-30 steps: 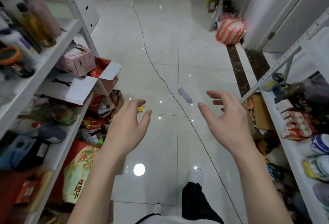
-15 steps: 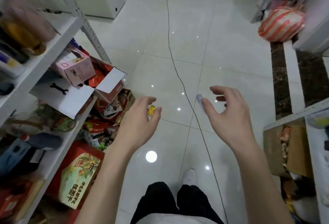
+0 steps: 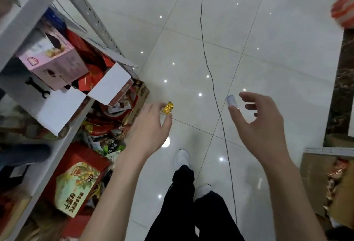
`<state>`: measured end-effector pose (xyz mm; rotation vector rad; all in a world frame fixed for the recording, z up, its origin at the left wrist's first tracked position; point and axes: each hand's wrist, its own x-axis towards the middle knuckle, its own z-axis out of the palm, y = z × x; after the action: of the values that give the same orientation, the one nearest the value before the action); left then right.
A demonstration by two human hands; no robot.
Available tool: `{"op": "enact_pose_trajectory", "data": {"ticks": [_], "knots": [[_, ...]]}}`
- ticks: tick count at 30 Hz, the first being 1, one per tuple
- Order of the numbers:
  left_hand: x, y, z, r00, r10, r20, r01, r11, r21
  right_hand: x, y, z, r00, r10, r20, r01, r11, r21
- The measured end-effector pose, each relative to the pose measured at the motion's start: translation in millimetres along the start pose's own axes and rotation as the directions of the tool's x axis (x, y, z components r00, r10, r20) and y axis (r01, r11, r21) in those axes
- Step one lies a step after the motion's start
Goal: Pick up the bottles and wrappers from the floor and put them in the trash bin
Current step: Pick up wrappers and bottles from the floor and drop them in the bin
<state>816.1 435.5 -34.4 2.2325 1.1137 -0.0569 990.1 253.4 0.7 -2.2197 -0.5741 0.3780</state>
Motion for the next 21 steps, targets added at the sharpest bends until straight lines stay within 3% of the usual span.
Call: {"op": "enact_pose_trajectory", "data": {"ticks": [10, 21], "knots": [[136.5, -58.2, 104.7, 0.994, -0.065, 0.089, 0.065, 0.998, 0.009, 88.0, 85.0, 107.8, 0.994, 0.065, 0.092, -0.061, 0.997, -0.053], [256.2, -150.5, 291.1, 0.996, -0.058, 0.063, 0.052, 0.995, 0.083, 175.2, 264.0, 236.2, 0.995, 0.003, 0.101, 0.007, 0.995, -0.101]]}}
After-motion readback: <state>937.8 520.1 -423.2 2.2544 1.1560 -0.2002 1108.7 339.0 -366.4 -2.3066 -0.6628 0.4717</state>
